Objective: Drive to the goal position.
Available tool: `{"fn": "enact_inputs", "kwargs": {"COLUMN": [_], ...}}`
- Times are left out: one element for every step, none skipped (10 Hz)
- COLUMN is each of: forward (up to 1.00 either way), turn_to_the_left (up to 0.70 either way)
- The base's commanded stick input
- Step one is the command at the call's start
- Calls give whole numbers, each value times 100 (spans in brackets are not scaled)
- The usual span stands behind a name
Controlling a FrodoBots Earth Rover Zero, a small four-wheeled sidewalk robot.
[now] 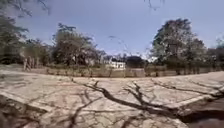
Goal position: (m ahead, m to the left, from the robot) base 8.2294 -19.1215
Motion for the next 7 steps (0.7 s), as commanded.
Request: {"fn": "enact_inputs", "kwargs": {"forward": [70, 70, 70, 70, 70, 70, 70], "turn_to_the_left": [0, -1, -8, -31, -31, -31, -31]}}
